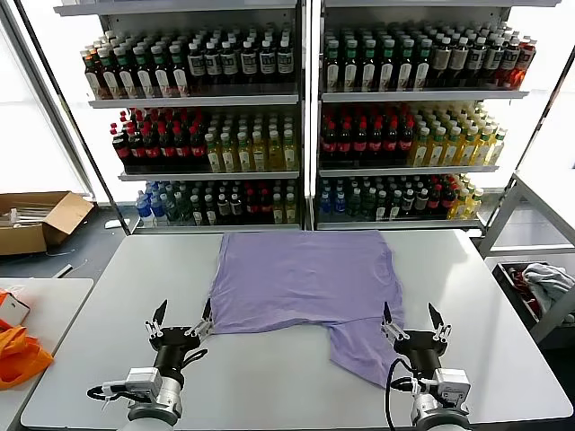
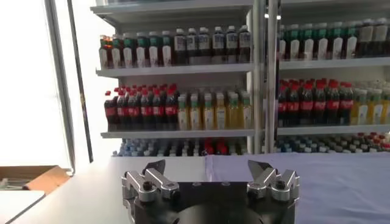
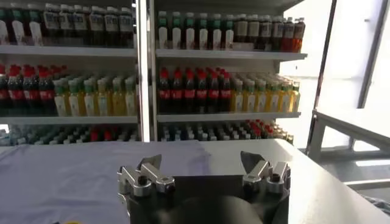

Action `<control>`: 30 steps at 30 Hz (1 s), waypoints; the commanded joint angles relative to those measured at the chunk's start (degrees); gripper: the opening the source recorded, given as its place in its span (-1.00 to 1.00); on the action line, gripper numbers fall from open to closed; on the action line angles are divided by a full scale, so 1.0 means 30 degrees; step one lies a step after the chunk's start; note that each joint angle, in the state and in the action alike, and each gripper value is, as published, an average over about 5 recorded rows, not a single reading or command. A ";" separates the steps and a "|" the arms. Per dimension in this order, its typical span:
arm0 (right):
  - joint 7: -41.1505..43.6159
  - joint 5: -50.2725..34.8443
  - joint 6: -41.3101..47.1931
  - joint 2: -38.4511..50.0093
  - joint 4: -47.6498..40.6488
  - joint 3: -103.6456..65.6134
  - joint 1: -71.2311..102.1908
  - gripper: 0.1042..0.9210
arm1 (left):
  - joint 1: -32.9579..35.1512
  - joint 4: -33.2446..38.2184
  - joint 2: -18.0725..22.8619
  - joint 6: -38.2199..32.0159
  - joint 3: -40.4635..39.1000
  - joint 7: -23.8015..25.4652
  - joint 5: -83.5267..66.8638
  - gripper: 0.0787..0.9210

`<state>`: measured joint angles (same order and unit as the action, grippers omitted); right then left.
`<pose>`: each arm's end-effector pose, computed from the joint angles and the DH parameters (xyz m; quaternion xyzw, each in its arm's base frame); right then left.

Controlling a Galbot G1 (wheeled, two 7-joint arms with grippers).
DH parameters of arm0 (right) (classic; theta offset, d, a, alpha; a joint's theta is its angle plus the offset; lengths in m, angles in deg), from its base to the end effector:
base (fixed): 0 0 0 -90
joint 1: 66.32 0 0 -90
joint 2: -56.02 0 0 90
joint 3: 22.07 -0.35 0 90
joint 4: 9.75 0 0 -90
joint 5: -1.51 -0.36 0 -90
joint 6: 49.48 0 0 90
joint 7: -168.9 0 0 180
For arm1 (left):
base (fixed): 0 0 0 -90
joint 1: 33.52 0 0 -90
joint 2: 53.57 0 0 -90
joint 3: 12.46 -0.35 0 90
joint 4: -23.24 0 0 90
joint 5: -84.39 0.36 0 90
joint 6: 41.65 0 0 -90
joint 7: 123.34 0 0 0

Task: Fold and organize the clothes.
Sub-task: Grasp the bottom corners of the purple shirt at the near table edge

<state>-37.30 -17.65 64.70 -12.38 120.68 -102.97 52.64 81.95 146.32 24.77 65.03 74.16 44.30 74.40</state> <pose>0.1766 -0.0026 -0.2398 -0.0355 -0.9875 0.0197 0.1525 0.2057 0.0136 -0.2685 0.0259 -0.9957 -0.0089 0.0883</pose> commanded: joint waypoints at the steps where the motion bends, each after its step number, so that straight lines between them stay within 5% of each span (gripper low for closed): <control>1: -0.0379 -0.1905 0.0618 0.1066 -0.0129 0.0191 0.0103 0.76 | -0.1285 -0.1538 -0.0860 0.1232 -0.0347 -0.0067 -0.0563 0.77; 8: -0.1598 -0.4368 0.1370 0.2304 0.0393 0.0137 0.1404 0.76 | -0.2032 -0.3031 -0.1374 0.1620 -0.1103 0.0156 -0.0281 0.77; 30: -0.2511 -0.2714 0.2193 0.0947 -0.0221 0.1654 0.1314 0.76 | -0.2377 -0.4128 -0.1687 0.2155 -0.2087 0.0115 -0.0789 0.77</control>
<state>-44.01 -25.43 70.74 -9.73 119.79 -98.38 55.98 74.99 135.52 19.99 71.51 68.65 44.46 70.93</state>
